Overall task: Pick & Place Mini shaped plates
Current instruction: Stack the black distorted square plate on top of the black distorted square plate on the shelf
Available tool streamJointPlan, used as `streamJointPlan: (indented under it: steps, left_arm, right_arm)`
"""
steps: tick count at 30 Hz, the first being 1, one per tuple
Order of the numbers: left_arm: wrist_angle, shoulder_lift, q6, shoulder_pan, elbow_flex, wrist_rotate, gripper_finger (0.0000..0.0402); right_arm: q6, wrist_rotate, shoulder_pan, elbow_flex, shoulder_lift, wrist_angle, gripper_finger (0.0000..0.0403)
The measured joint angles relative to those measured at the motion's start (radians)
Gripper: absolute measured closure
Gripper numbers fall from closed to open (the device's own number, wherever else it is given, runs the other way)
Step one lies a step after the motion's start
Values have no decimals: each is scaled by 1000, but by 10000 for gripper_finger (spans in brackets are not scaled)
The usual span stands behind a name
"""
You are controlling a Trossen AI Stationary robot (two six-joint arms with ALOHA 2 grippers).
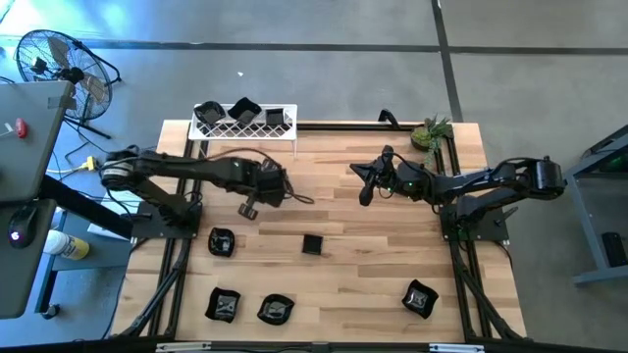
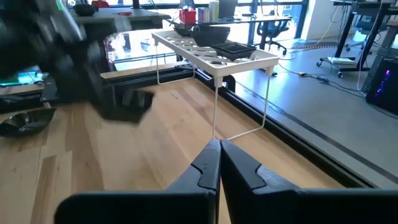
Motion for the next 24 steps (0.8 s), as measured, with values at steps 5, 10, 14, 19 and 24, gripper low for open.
streamJointPlan:
  steps: [5,10,14,19,24]
  left_arm:
    - [-129,-103,81,0,116,-35,400]
    - [-185,-202,169,9,131,-190,401]
    - [-211,-259,254,81,131,-268,401]
    - [-168,-301,382,238,131,-273,401]
    - [-62,-306,579,380,130,-246,401]
  right_arm:
    - [-6,0,0,0,0,-2,399]
    - [-7,-2,0,0,0,-3,397]
    - [-7,-2,0,0,0,-2,401]
    - [-2,-3,0,0,0,-2,397]
    - [-2,-3,0,0,1,-2,401]
